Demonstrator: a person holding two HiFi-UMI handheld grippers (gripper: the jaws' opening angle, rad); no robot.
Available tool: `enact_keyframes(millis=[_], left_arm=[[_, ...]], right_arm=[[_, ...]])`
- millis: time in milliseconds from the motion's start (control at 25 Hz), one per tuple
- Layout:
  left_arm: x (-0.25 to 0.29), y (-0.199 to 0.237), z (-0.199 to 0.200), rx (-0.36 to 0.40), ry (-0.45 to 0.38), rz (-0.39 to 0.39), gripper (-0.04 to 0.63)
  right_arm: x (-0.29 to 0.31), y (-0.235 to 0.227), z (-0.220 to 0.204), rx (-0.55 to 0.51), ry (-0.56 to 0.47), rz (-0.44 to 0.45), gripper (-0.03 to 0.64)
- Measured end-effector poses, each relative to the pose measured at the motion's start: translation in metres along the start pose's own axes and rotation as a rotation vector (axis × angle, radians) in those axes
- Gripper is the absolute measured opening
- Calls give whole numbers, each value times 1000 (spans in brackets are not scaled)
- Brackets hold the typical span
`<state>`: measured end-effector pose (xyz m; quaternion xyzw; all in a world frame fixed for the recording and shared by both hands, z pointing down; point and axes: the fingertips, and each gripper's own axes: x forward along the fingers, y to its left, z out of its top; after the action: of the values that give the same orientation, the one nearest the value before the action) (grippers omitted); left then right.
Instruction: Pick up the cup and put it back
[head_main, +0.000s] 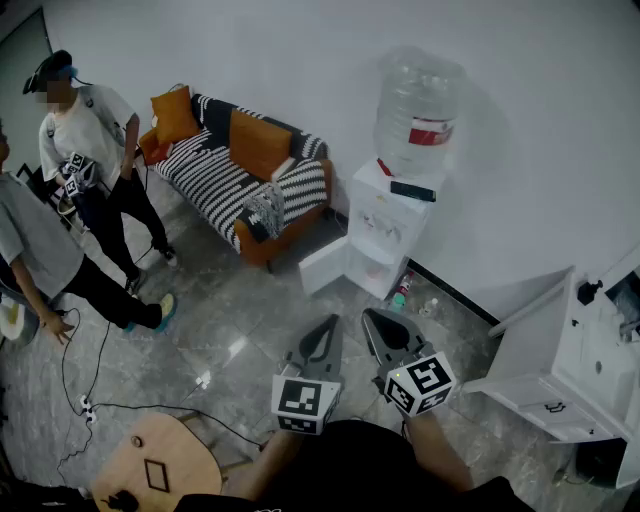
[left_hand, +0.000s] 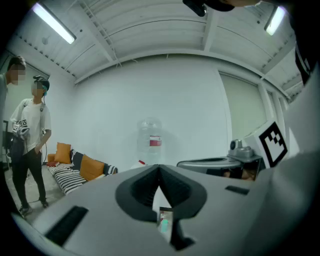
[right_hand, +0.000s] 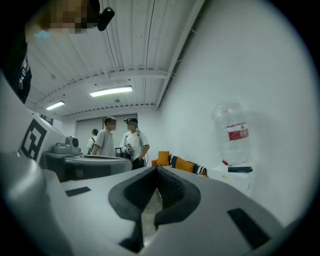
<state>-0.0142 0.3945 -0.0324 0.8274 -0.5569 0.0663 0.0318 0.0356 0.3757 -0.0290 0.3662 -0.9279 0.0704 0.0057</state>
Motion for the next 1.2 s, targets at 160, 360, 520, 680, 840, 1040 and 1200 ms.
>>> enact_keyframes(millis=[160,360,520,680,840,1040,1200], left_arm=[[5,-8,1,8,-2,-2,12],[7,-20,-3,5,3,-11,12],[10,-25,-5,3,5,-13,12],[15,-26,-9,-10,12,1,12],[24,-26,-11,-23,17,29,12],[40,-40,-14,-33,26,44,12],[54,-56,-16,-26,26,44,12]], right_arm=[[-3,-6,1,-9,-1,3,11],[-13,-11,-1,-11,-3,-3,11],[-20,-18,-2,3,-20,-20,11],[-28,-34,-2,9,-24,-52,11],[-42,-61,-1,8,-24,-86,11],[-58,-89,-1,6,-17,-97,11],[-63,-107,-6,7,-10,-83,11]])
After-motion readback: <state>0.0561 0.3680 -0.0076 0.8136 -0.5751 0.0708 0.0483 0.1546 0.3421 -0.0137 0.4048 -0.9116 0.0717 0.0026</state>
